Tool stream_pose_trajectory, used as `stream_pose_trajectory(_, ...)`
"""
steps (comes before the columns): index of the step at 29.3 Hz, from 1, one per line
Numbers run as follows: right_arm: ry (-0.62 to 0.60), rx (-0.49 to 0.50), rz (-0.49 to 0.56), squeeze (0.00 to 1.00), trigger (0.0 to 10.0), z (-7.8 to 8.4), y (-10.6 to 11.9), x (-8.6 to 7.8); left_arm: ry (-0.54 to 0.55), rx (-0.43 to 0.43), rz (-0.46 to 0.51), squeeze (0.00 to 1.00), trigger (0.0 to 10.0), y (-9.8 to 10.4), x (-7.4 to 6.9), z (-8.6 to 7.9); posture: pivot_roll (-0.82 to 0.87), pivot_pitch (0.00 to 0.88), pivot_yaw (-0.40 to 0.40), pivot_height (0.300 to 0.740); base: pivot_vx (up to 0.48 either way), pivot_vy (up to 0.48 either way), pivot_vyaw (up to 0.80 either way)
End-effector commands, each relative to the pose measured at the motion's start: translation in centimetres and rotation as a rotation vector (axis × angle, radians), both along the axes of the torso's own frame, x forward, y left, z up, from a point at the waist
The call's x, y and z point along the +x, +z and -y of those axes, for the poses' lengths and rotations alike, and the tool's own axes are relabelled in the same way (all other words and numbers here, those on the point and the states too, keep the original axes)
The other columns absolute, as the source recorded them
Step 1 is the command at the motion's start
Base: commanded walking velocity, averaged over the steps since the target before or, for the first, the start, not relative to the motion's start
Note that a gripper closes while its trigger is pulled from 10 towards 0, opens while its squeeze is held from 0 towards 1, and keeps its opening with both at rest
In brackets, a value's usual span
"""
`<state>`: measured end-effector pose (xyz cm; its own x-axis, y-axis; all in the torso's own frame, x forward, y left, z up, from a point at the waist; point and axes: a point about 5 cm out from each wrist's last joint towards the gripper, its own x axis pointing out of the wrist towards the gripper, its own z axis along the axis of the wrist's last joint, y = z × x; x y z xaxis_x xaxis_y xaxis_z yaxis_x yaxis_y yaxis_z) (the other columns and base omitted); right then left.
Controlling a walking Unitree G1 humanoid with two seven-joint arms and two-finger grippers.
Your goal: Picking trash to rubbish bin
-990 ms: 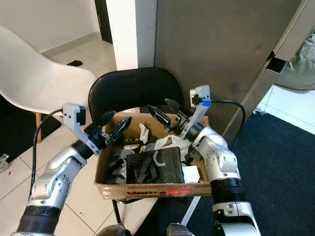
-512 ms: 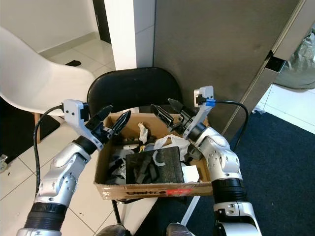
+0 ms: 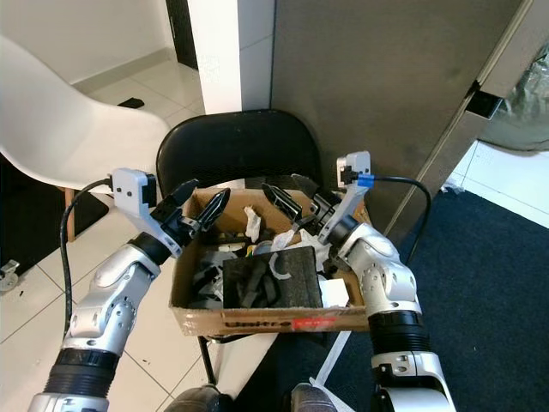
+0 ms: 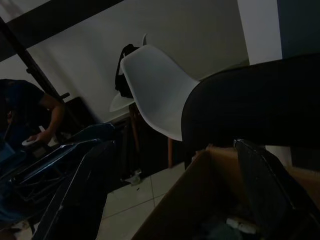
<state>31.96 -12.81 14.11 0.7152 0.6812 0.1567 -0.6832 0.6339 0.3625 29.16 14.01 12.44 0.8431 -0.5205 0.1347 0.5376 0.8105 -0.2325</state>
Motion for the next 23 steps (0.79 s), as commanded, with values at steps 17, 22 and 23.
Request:
stream_pose_trajectory(17,0.011,-0.007,-0.038,0.00,10.0,0.0,-1.5,-0.4,-0.020,-0.005,-0.052,0.00,10.0,-1.7,-0.1,0.6,0.04,0.000,-0.062,0.740,-0.331,0.000,0.00)
stream_pose_trajectory(22,0.012,-0.008,-0.039,0.00,10.0,0.0,-1.6,-0.3,-0.022,-0.005,-0.052,0.00,10.0,-1.8,0.0,0.6,0.04,0.000,-0.062,0.740,-0.332,0.000,0.00)
stream_pose_trajectory(23,0.012,-0.007,-0.039,0.00,10.0,0.1,-1.6,-0.3,-0.023,-0.005,-0.051,0.00,10.0,-1.8,0.0,0.7,0.04,0.000,-0.062,0.740,-0.330,0.000,0.00)
